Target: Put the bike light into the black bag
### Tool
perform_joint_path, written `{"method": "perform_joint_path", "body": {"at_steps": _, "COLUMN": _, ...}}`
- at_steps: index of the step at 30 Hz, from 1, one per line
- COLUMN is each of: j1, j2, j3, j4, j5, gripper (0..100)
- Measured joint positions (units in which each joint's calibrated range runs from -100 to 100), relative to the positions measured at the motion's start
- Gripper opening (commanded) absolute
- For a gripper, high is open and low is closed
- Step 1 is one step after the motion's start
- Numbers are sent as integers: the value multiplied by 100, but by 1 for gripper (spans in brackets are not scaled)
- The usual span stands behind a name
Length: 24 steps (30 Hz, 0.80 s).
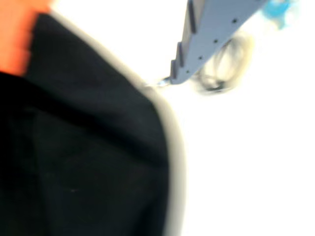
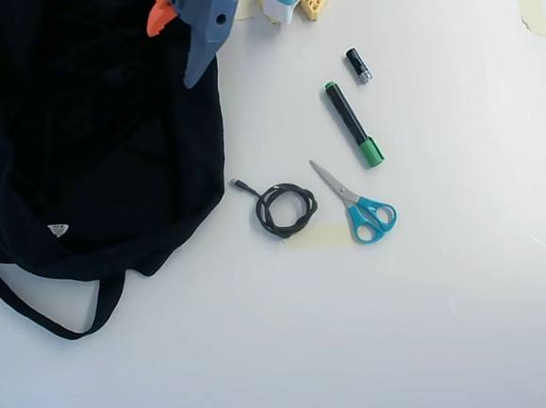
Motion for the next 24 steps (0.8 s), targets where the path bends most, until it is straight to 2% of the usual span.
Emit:
{"method": "perform_joint_path", "body": {"at_steps": 1, "j1": -500, "j2": -315, "j3": 0, "j4": 0, "j5": -39, "gripper": 12}}
{"method": "perform_joint_path", "body": {"at_steps": 4, "j1": -889, "j2": -623, "j3": 0, "j4": 0, "j5": -44, "gripper": 2}}
{"method": "perform_joint_path", "body": {"at_steps": 12, "j1": -1639, "j2": -1528, "j3": 110, "j4": 215, "j5": -44, "gripper": 2}}
{"method": "perform_joint_path", "body": {"at_steps": 19, "j1": -2212, "j2": -2590, "j3": 983, "j4": 524, "j5": -24, "gripper": 2}}
{"method": "perform_joint_path", "body": {"at_steps": 21, "j1": -2454, "j2": -2939, "j3": 1376, "j4": 524, "j5": 49, "gripper": 2}}
{"method": "perform_joint_path", "body": {"at_steps": 24, "j1": -2726, "j2": -3504, "j3": 2036, "j4": 541, "j5": 440, "gripper": 2}}
